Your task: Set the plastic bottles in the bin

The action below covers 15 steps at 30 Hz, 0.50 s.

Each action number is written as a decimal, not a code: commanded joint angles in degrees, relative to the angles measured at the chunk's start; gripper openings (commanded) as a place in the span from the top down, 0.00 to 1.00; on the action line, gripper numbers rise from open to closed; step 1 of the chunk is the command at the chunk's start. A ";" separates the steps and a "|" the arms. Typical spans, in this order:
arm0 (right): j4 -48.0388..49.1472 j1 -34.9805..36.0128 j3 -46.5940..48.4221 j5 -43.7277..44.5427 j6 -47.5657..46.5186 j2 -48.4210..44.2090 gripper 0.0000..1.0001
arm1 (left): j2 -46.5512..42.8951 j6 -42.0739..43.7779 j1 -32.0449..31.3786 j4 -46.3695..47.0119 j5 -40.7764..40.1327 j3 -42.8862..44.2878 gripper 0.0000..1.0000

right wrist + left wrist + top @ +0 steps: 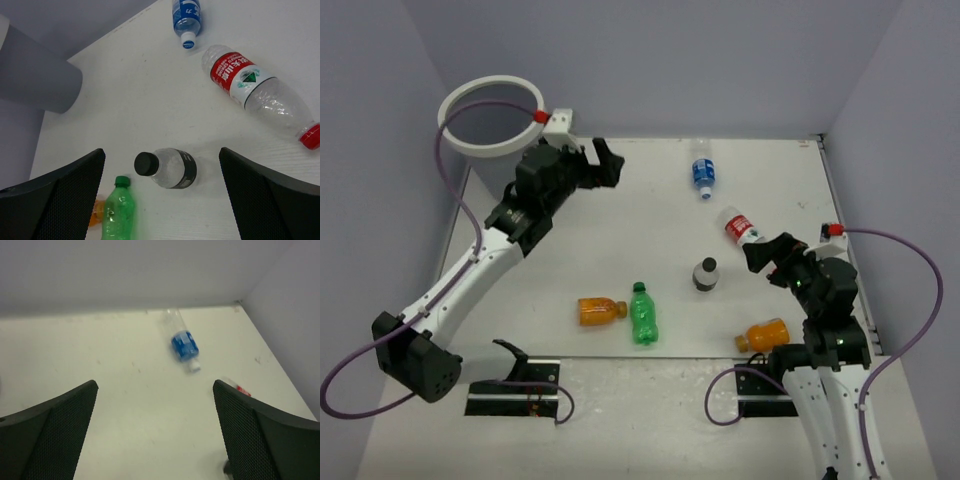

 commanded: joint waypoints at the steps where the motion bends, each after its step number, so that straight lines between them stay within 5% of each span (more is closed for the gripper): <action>1: -0.24 -0.06 0.49 -0.54 0.85 0.03 0.01 | -8.63 -17.09 -5.52 -7.12 -1.00 -12.14 0.00; 4: -1.30 -0.15 0.28 2.46 1.17 -1.18 0.01 | -13.69 -25.43 -8.13 -8.85 0.24 -18.00 0.00; 10: -3.40 -0.09 -1.13 5.98 1.26 -3.54 0.01 | -17.48 -32.56 -13.84 -28.19 -6.40 -20.62 0.00; 15: -1.54 -0.11 -2.83 5.56 0.77 -2.47 0.01 | -9.49 -33.55 -18.26 -45.33 -2.88 -15.96 0.00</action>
